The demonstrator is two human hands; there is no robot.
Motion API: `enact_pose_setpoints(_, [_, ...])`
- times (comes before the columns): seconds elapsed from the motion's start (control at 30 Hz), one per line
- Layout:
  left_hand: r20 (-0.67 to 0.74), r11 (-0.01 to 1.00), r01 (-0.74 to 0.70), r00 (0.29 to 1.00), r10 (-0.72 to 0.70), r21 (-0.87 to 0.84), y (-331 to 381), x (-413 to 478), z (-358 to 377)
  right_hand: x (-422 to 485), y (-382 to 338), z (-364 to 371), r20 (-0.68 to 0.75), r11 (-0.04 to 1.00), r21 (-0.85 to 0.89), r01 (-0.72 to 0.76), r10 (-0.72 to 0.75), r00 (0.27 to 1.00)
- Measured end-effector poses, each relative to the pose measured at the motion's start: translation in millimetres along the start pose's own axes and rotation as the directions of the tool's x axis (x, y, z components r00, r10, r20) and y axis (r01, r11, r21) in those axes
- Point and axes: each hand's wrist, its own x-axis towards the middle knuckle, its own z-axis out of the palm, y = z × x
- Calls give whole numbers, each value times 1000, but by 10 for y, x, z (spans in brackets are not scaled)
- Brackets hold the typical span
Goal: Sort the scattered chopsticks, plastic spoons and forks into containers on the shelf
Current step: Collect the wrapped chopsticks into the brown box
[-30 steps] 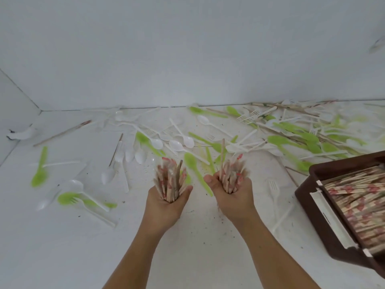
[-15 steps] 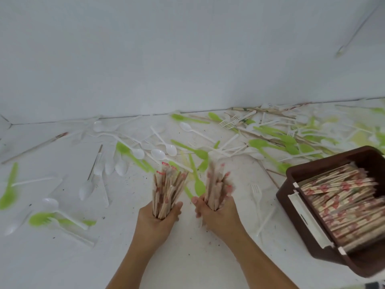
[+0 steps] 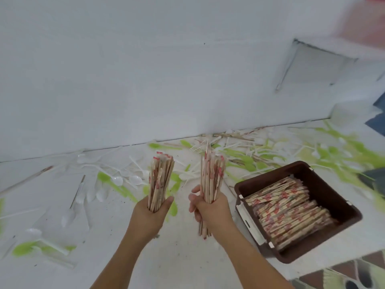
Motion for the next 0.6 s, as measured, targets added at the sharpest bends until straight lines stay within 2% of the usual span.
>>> enact_pose_setpoints(0.1, [66, 999, -12, 998, 14, -36, 264, 100, 127, 46, -306, -181, -49, 994, 100, -33, 38, 998])
enact_pose_setpoints(0.23, [199, 995, -49, 978, 66, -88, 498, 323, 288, 118, -562, -433, -98, 988, 158, 2, 13, 995])
enact_pose_setpoints(0.4, [285, 988, -116, 948, 142, -106, 910, 505, 354, 94, -994, -872, -215, 928, 315, 201, -137, 967])
enact_pose_setpoints(0.5, [286, 988, -151, 946, 154, -34, 1042, 635, 381, 111, -1274, -1329, -221, 925, 187, 330, -288, 932])
enact_pose_setpoints(0.53, [298, 987, -160, 942, 151, 4, 1099, 645, 406, 119, -1344, -1505, -217, 932, 69, 356, -335, 917])
enact_pose_setpoints(0.6, [343, 981, -178, 928, 143, 73, 1251, 621, 485, 180, -1418, -1927, -163, 893, -304, 333, -393, 905])
